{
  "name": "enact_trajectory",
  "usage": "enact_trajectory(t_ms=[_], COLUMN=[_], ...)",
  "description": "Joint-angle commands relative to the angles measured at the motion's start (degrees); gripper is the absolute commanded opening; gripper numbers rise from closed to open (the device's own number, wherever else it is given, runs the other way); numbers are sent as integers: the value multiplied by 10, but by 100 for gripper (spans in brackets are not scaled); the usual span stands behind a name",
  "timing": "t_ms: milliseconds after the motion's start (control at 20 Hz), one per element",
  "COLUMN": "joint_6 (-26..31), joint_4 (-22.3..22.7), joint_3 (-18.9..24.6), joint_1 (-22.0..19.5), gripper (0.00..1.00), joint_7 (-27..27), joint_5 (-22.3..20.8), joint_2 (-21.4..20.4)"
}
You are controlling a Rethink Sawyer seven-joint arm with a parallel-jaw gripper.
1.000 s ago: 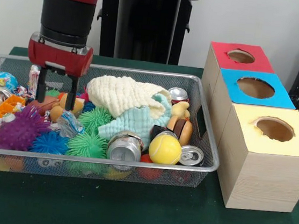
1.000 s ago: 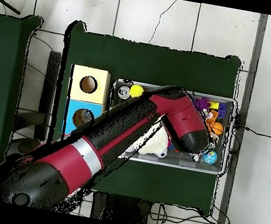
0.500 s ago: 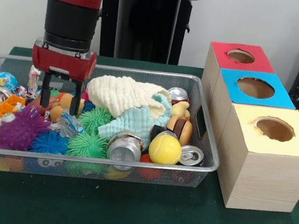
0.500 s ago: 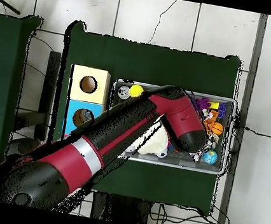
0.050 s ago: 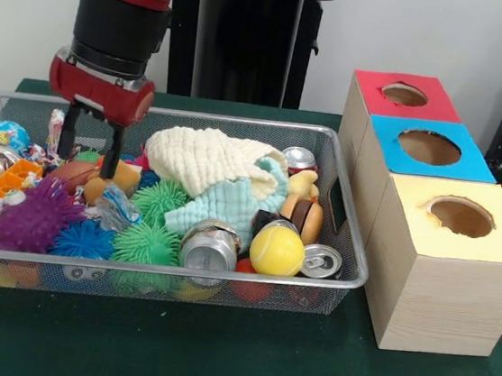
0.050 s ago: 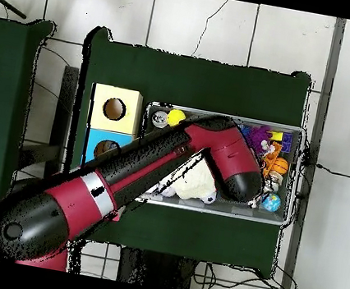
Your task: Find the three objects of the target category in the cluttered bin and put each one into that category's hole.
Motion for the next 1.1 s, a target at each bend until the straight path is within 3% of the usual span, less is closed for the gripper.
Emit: enact_trajectory(t_ms=[50,900,1000,1050,1100], joint_6=[-106,-119,-90,-62,-59], joint_4=[46,47,-21,-54,-63], joint_3=[-85,-114,-104,-80,-69], joint_1=[-24,-19,-10,-8,-10], gripper=[100,100,100,100,100], joint_7=[267,267,243,157,51], joint_5=[118,148,83,41,39], joint_2=[115,132,113,93,83])
